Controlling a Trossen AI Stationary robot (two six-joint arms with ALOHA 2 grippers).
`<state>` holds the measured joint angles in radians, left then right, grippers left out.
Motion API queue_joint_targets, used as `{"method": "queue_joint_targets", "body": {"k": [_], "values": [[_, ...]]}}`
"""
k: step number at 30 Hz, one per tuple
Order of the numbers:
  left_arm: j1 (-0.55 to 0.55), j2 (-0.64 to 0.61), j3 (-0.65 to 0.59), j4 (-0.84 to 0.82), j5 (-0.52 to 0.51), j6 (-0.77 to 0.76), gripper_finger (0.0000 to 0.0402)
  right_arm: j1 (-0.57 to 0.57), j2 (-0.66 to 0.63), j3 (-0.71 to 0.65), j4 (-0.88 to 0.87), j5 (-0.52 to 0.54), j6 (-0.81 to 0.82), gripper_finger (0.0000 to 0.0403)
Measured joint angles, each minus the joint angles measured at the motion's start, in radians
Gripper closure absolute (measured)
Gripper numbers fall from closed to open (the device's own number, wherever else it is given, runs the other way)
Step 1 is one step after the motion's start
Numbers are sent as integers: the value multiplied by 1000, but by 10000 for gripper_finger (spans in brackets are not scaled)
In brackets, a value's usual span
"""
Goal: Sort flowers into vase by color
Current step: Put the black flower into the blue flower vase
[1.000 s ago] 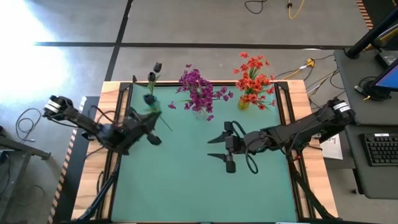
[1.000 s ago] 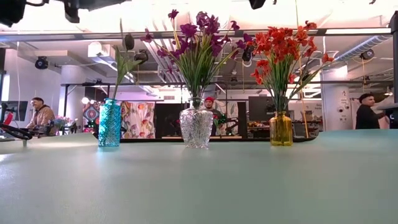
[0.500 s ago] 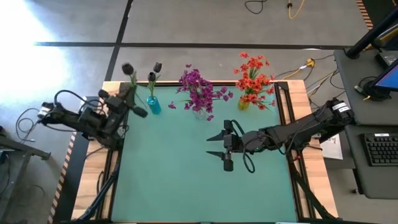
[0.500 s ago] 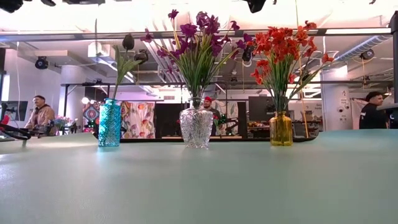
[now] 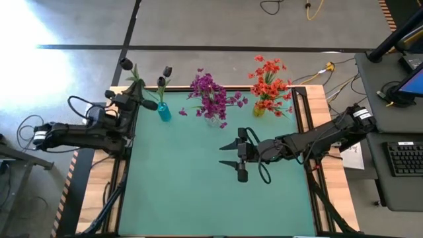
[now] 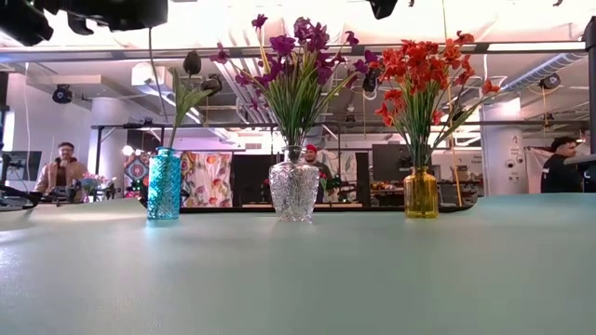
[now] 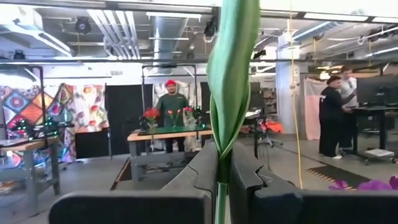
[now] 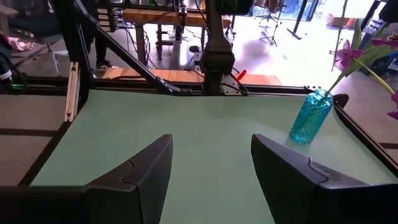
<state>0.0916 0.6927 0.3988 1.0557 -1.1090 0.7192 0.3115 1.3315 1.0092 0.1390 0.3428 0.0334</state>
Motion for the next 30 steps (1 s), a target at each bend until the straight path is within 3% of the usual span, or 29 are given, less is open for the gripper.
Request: {"method": "queue_joint_targets", "body": {"k": [30], "values": [[63, 135, -1, -91, -60, -151, 401, 0, 0, 0, -5, 0, 12, 190]]}}
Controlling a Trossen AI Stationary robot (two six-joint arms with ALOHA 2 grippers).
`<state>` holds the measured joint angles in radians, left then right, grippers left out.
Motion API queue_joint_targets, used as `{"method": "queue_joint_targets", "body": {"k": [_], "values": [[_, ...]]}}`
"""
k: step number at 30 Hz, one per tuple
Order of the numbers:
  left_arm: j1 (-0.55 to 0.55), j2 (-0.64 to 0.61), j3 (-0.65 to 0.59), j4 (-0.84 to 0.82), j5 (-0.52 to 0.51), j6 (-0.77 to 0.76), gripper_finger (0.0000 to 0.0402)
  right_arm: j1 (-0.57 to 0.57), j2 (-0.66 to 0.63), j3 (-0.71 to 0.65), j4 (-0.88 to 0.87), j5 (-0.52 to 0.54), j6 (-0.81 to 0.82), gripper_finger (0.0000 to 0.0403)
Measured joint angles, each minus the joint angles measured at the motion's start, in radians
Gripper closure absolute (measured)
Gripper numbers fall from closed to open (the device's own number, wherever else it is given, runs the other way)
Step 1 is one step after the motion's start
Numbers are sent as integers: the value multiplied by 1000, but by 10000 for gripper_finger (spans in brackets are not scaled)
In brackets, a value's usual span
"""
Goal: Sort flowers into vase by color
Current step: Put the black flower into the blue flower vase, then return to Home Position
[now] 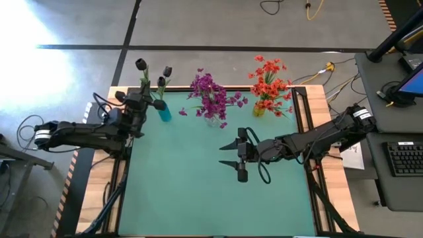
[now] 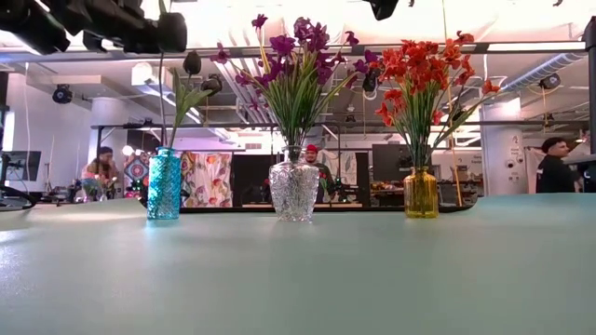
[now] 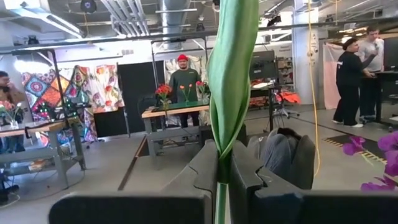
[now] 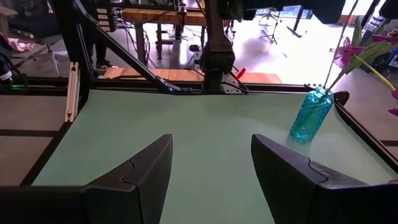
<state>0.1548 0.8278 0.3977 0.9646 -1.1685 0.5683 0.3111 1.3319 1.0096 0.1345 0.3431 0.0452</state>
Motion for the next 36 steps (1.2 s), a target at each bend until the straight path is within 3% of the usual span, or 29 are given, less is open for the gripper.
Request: {"method": "queue_joint_targets", "body": {"k": [21, 25, 33, 36], "values": [[27, 77, 0, -32, -79, -29, 398, 0, 0, 0, -3, 0, -3, 190], [25, 76, 0, -32, -79, -46, 372, 0, 0, 0, -3, 0, -3, 190], [-9, 76, 0, -48, -80, -28, 283, 0, 0, 0, -3, 0, -2, 190], [-46, 76, 0, -51, -128, -19, 253, 0, 0, 0, -4, 0, -2, 190]]}}
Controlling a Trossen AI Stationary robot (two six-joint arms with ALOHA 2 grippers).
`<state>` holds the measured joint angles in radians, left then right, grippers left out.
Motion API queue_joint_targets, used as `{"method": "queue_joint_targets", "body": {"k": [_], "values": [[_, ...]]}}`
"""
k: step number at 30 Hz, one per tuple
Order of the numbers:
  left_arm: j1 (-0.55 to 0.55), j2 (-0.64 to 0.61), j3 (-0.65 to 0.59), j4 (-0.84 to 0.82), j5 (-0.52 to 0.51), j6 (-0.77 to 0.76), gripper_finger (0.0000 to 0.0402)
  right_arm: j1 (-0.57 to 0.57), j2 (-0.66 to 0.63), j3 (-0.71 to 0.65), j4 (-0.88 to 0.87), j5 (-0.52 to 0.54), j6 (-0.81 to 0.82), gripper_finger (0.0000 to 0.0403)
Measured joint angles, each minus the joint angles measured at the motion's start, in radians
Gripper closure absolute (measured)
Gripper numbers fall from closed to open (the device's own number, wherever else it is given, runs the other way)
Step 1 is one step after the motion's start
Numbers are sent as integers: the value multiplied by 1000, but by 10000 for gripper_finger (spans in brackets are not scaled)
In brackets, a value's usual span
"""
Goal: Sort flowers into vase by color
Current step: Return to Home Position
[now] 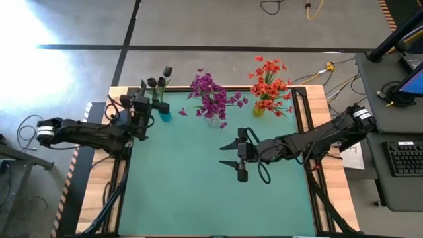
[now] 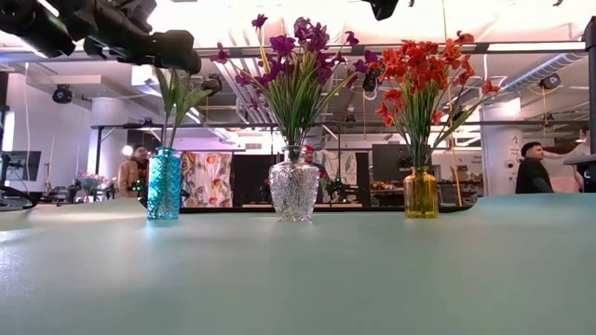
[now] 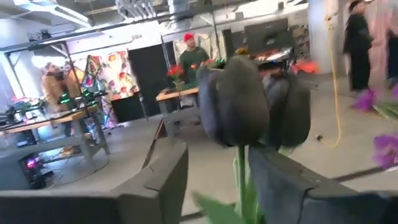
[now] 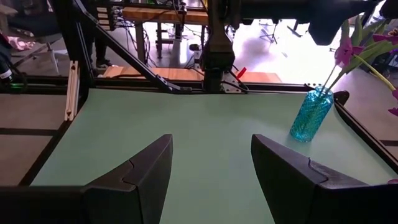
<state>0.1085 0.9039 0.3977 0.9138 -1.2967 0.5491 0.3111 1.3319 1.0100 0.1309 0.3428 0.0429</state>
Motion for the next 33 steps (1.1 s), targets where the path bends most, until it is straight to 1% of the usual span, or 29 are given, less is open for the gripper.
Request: {"method": "queue_joint_targets", "body": {"k": [1, 2, 4, 5, 6, 9, 10, 16, 18, 21, 24, 27, 31, 33], "values": [[-18, 0, 0, -1, -35, 13, 244, 0, 0, 0, 0, 0, 1, 190], [-41, 0, 0, -2, -93, 30, 236, 0, 0, 0, 0, 0, 2, 190], [-102, 2, 0, -3, -241, 73, 221, 0, 0, 0, -1, 0, 2, 190], [-134, 1, 0, -5, -267, 105, 215, 0, 0, 0, -3, 0, 2, 190], [-170, -2, 0, -3, -268, 134, 209, 0, 0, 0, -5, 0, 2, 190], [-309, -8, 6, 32, -267, 142, 198, 0, -5, 0, -29, -1, -6, 190], [-337, -8, 20, 33, -269, 163, 196, 0, -6, 0, -37, -1, -6, 190], [-453, -10, 105, 28, -276, 299, 196, 5, -21, 0, -60, -3, -40, 190], [-491, 1, 135, 23, -276, 305, 196, 15, -28, 0, -86, -3, -63, 190], [-584, 29, 173, -5, -276, 306, 196, 38, -45, 0, -125, -3, -86, 190], [-715, 75, 203, -55, -277, 307, 196, 60, -76, -15, -150, -3, -97, 190], [-879, 139, 235, -65, -275, 290, 196, 81, -131, -44, -168, -2, -108, 190], [-1113, 244, 264, -64, -260, 179, 196, 100, -246, -125, -176, -3, -115, 190], [-1216, 303, 258, -65, -259, 77, 199, 102, -302, -180, -175, -2, -125, 190]]}}
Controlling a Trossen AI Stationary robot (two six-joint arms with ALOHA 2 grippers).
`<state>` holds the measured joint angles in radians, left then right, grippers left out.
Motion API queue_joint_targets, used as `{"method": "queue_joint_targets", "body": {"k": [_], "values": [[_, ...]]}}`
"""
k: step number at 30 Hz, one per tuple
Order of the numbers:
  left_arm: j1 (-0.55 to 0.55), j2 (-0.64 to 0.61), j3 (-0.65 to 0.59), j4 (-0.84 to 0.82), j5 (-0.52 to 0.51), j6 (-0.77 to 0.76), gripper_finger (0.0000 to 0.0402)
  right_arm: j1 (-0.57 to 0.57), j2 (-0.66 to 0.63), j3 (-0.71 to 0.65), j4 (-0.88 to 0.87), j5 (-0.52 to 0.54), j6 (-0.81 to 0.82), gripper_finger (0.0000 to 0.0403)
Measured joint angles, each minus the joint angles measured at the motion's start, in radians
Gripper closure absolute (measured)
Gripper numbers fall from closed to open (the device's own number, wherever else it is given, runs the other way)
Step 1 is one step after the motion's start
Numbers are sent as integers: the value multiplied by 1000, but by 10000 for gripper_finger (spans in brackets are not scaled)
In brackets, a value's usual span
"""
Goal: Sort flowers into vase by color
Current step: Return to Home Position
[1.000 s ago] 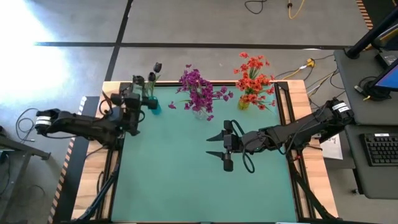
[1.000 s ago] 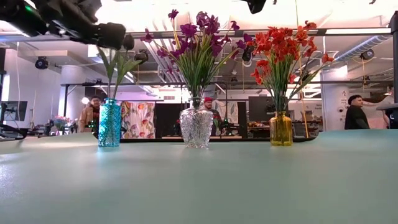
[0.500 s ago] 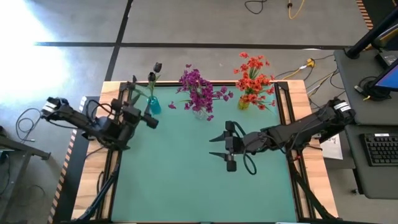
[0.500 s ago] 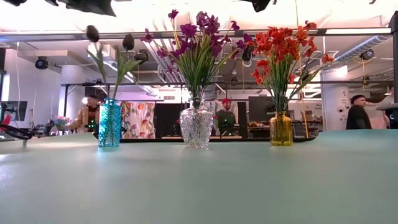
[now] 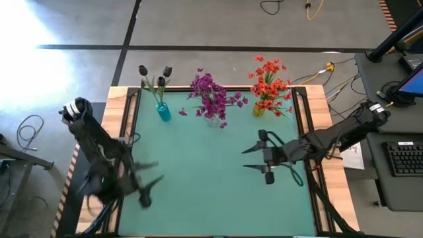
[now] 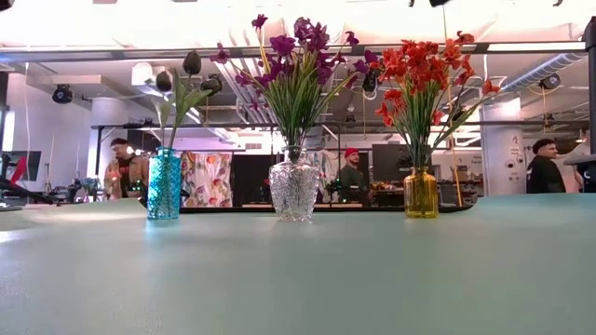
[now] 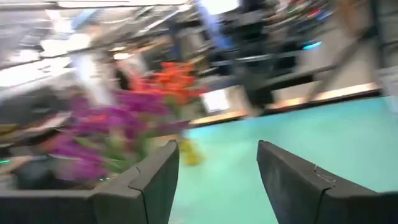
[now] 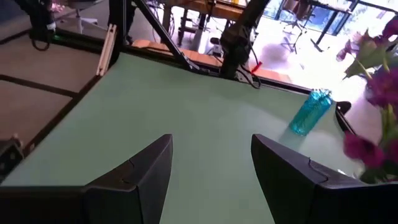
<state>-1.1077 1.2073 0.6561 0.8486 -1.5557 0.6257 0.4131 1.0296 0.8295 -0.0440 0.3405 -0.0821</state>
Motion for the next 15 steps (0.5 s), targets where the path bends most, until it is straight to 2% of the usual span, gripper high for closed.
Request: {"method": "queue_joint_targets", "body": {"k": [3, 5, 8, 11, 12, 15], "values": [[-101, 85, -21, -1, -7, -162, 213, -1, -76, -79, -6, 0, 2, 190], [-129, 135, -27, 0, -13, -188, 225, -1, -120, -121, -5, 0, 26, 190], [-132, 198, -21, 31, -17, -248, 241, -1, -170, -167, -4, 0, 128, 190], [-78, 228, -15, 40, -5, -375, 260, -1, -198, -193, -4, 0, 190, 190], [-59, 234, -15, 40, 27, -404, 268, -1, -204, -197, -3, 0, 198, 190], [-30, 245, -48, 31, 259, -434, 299, -1, -207, -200, -10, 0, 213, 190]]}}
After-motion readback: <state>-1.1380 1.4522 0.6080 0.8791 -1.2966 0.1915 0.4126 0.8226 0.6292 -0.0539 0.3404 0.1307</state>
